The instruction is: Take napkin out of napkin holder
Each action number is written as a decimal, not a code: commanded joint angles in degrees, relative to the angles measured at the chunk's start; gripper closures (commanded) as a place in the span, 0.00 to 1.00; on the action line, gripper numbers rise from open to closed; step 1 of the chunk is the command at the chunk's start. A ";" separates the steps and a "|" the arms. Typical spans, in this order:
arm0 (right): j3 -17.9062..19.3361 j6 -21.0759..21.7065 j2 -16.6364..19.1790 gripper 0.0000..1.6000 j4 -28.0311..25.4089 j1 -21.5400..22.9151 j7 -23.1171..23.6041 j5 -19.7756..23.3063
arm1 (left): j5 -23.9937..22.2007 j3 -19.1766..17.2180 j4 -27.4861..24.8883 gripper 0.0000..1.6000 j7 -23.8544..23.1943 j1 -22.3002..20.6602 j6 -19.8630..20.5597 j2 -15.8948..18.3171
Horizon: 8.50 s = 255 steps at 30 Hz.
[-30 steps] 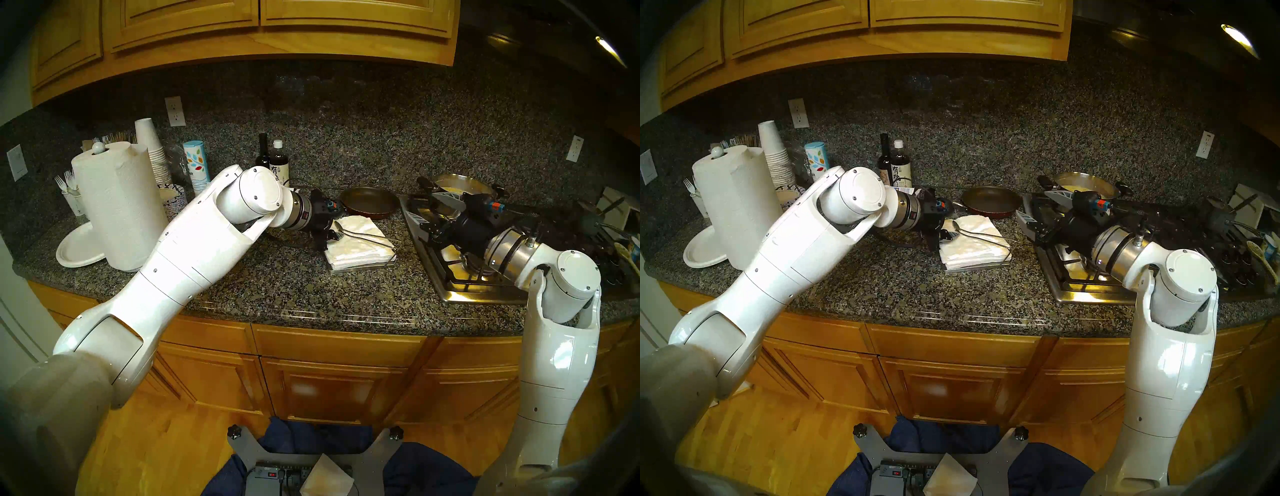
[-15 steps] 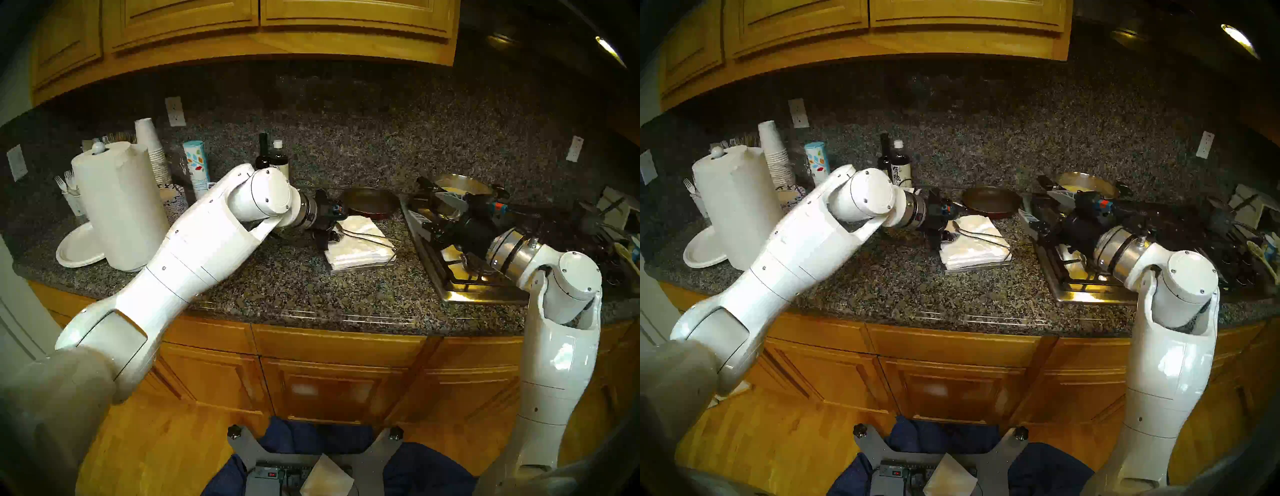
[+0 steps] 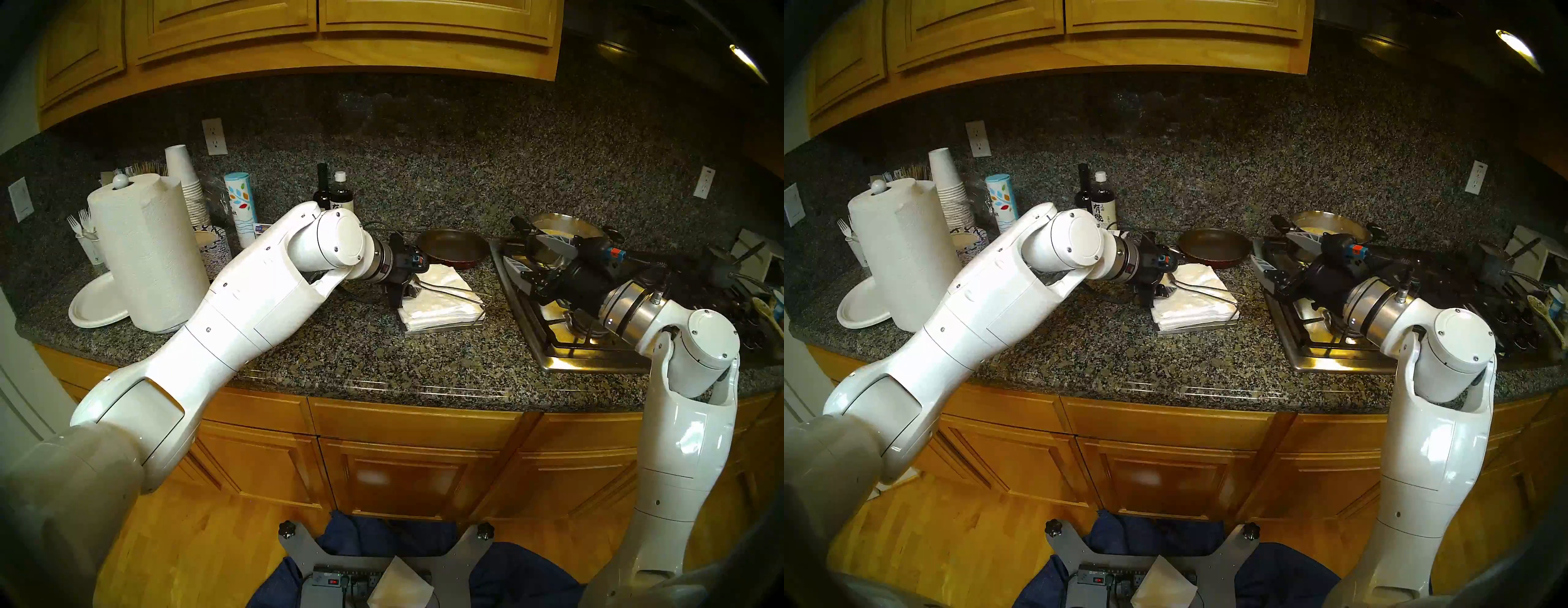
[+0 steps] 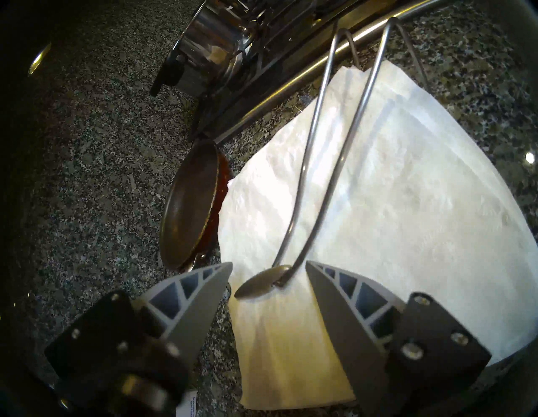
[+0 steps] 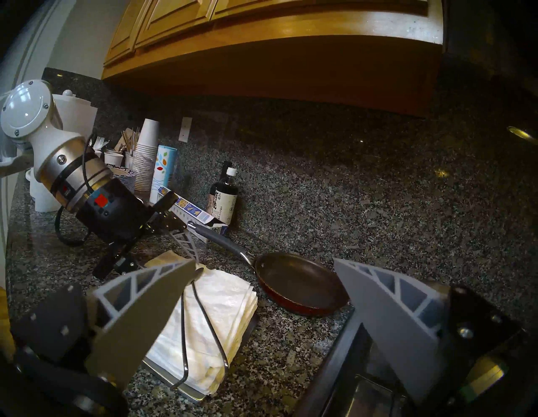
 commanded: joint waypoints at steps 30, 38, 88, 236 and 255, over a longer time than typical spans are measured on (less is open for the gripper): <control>-0.75 -0.41 0.29 0.00 -0.82 1.59 -0.07 0.39 | 0.82 -3.92 -1.33 0.22 5.37 -0.30 0.03 -3.41; -1.16 -0.19 0.44 0.00 -0.88 1.52 -0.34 0.35 | 0.06 -4.96 -1.69 0.20 7.11 0.50 -0.51 -4.03; 4.04 -0.38 -0.11 0.00 -3.33 -0.76 -0.67 2.04 | -5.83 -7.23 -5.71 0.12 8.71 0.84 -3.23 -9.80; -2.80 -0.59 1.50 0.00 0.12 2.82 -4.77 2.07 | -8.21 -15.88 -7.41 0.30 -0.59 10.46 -7.97 6.75; -1.96 -0.80 1.40 0.00 0.32 2.31 -4.83 2.25 | -7.48 -15.00 -5.57 0.44 -0.67 9.30 -8.68 5.61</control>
